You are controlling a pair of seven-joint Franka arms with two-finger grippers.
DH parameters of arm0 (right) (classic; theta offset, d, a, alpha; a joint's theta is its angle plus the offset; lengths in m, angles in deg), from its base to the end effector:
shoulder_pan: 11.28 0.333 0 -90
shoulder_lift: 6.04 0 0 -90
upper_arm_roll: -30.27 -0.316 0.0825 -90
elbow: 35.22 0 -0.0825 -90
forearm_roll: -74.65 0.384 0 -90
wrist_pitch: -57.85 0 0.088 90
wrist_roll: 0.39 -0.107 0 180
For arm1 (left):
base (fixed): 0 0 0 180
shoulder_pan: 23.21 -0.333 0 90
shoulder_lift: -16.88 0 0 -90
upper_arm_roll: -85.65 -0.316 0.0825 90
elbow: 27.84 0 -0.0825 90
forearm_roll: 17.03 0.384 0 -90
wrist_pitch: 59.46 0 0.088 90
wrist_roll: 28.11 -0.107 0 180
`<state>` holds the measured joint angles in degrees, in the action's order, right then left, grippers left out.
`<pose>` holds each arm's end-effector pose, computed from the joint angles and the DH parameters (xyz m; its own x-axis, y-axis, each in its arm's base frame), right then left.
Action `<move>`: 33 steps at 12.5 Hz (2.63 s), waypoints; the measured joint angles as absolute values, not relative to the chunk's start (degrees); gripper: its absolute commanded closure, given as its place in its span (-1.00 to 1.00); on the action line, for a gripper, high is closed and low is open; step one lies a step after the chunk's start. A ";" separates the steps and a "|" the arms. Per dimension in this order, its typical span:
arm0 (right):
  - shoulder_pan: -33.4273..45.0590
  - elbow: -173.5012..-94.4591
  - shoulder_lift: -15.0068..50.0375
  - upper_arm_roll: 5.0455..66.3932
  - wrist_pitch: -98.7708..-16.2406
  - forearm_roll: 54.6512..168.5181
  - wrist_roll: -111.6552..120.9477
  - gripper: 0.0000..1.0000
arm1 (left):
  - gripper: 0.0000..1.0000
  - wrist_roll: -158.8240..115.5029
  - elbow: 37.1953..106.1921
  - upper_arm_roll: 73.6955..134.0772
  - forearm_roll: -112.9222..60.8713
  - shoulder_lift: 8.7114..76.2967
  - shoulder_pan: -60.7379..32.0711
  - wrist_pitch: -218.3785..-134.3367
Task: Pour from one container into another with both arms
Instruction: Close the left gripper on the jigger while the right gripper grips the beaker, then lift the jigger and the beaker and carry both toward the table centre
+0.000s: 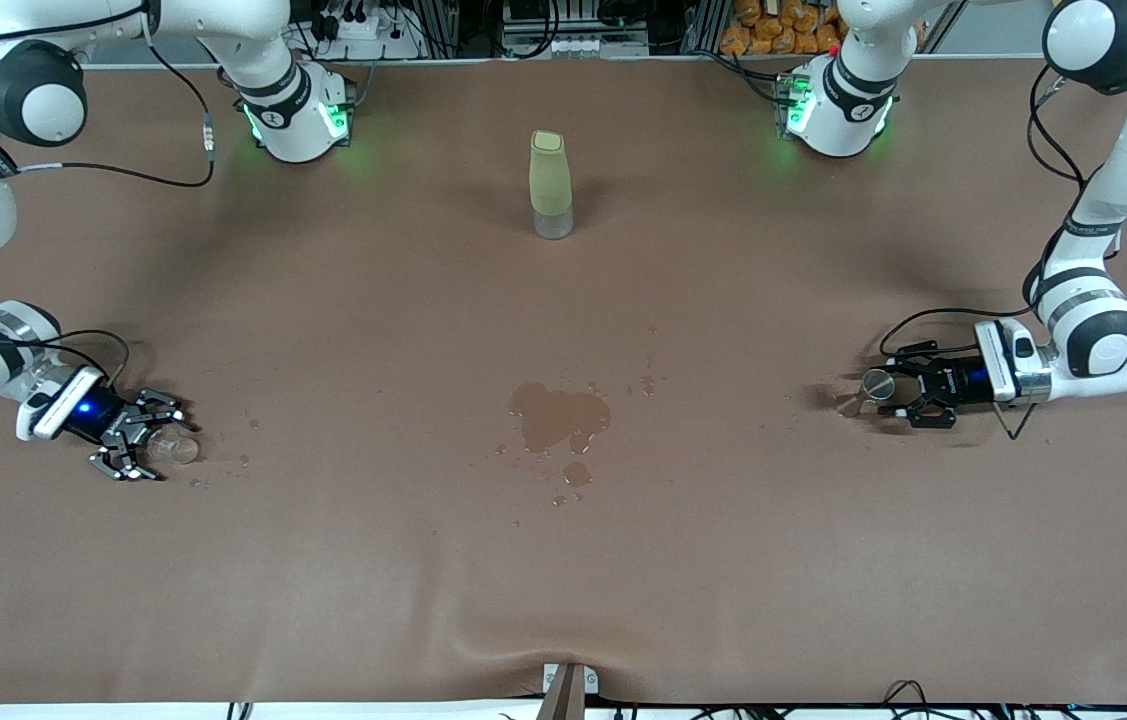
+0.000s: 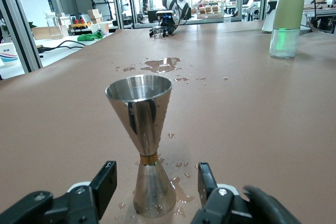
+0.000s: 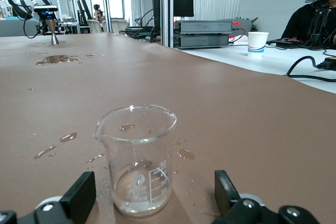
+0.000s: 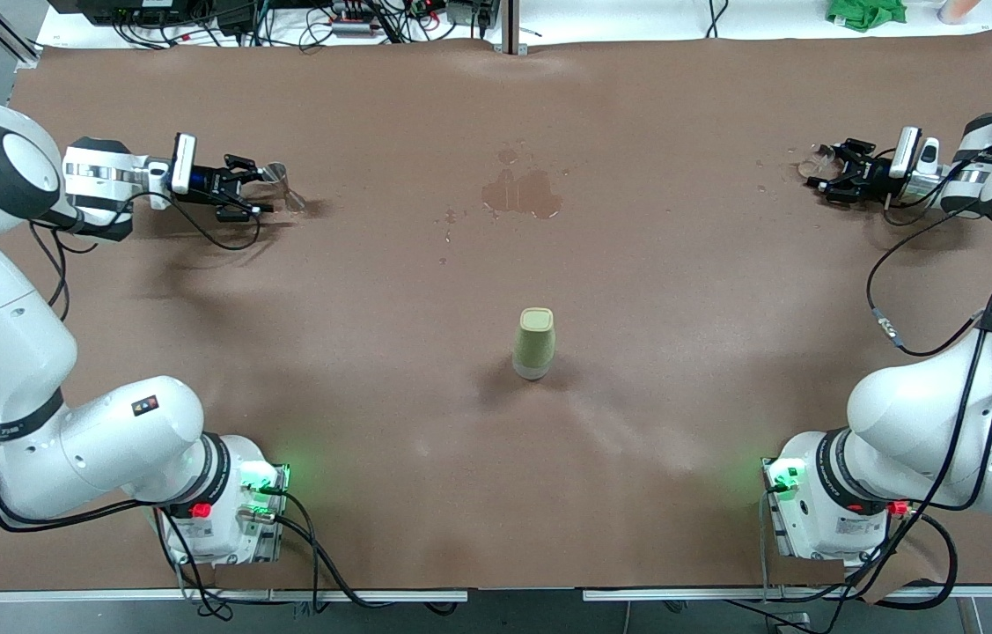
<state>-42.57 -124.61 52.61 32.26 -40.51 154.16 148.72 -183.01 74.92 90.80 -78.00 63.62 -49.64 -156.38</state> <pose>0.5734 -0.2646 0.0464 0.0966 0.2288 0.9687 0.8865 -0.4622 0.0207 0.5582 0.1281 0.0977 -0.0765 -0.2922 0.9533 -0.9969 0.0028 -0.0792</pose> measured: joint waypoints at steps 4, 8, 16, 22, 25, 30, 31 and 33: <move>-41.97 -124.59 52.78 32.22 -40.32 154.55 148.91 -1.00 | -0.36 -183.03 73.12 92.25 -78.72 65.35 -49.58 -156.24; -40.54 -124.54 52.79 32.11 -40.20 154.59 150.77 -1.00 | -0.26 -183.03 73.04 92.97 -79.06 65.62 -49.28 -156.12; -39.76 -124.55 52.90 31.64 -39.72 154.58 152.19 1.00 | 1.00 -182.22 73.04 93.00 -79.83 66.51 -48.29 -155.96; -39.72 -124.54 52.99 31.60 -39.83 154.58 152.95 1.00 | 1.00 -179.23 72.55 93.27 -79.84 66.72 -47.17 -152.07; -39.65 -124.50 53.02 31.44 -38.81 154.58 152.95 1.00 | 1.00 -175.58 67.35 95.38 -77.70 66.55 -43.66 -150.20; -38.44 -124.23 53.02 30.59 -36.76 154.61 152.51 1.00 | 1.00 -162.77 56.61 99.75 -73.58 65.79 -41.44 -149.17; -38.38 -124.16 53.02 29.77 -36.39 154.63 151.90 1.00 | 1.00 -160.48 55.09 100.33 -73.18 65.74 -41.44 -149.16; -38.25 -123.38 52.85 27.71 -35.98 154.76 151.28 1.00 | 1.00 -154.62 51.31 100.84 -69.20 65.13 -41.62 -148.84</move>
